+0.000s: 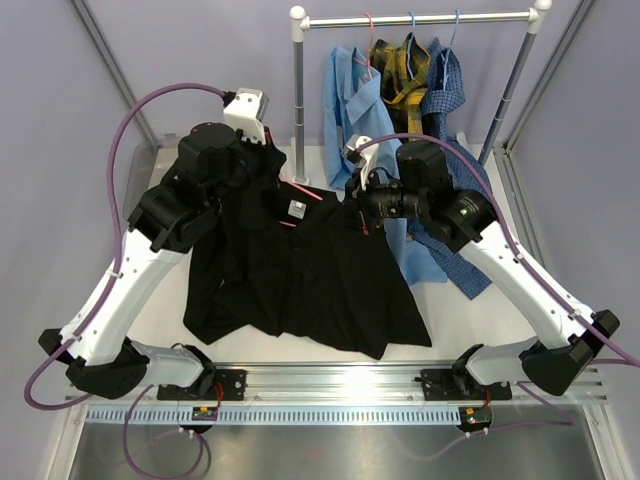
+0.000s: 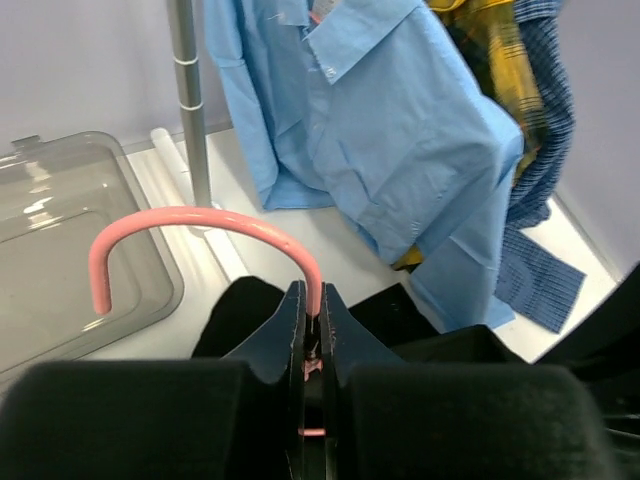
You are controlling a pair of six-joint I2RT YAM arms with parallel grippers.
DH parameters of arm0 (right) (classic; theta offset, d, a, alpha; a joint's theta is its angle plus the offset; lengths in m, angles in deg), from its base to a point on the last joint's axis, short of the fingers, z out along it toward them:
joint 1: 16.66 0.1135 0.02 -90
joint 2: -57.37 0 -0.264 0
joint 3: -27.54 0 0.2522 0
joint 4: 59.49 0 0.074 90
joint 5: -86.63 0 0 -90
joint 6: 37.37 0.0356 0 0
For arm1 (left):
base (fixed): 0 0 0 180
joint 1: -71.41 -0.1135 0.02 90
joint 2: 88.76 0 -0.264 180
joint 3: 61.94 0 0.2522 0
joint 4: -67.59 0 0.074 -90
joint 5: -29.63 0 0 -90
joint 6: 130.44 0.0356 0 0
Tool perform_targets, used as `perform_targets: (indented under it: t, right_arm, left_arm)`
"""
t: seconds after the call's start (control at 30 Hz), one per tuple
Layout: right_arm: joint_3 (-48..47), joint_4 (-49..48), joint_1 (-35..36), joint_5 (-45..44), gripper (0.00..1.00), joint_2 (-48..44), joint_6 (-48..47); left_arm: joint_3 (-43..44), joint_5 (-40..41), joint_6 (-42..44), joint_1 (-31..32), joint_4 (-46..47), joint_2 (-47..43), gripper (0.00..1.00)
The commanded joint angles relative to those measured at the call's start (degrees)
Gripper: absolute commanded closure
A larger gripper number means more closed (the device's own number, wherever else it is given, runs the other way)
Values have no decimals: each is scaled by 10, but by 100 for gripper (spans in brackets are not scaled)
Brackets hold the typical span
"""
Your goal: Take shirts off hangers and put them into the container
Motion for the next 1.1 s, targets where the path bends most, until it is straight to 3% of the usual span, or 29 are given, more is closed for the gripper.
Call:
perform_targets:
  t: [0.0,0.07,0.1,0.13,0.17,0.3,0.37,0.6,0.87,1.07]
  right_arm:
    - [-27,-38,7,-18,100,7,3]
    - [-30,-36,7,-23,89,9,6]
    - [-31,-31,7,-27,78,10,9]
    - [-35,-25,7,-32,55,11,9]
    - [-42,-21,7,-51,45,11,17]
    - [-65,11,8,-114,10,2,53]
    - [-75,23,7,-159,1,-12,76]
    - [-97,67,29,-323,0,-10,191]
    - [-182,151,110,-473,1,100,323]
    - [-204,160,124,-516,1,161,382]
  left_arm:
    - [-15,31,12,3,53,-20,100]
    - [-26,42,22,4,70,-26,100]
    - [-38,59,24,4,75,-30,100]
    - [-44,68,27,4,83,-32,100]
    - [-50,88,28,4,86,-33,100]
    - [-95,158,15,5,109,-31,100]
    - [-108,204,0,5,122,-30,100]
    - [-108,303,-59,24,131,-5,100]
    - [-96,377,-117,54,130,19,100]
    - [-97,378,-119,61,129,20,100]
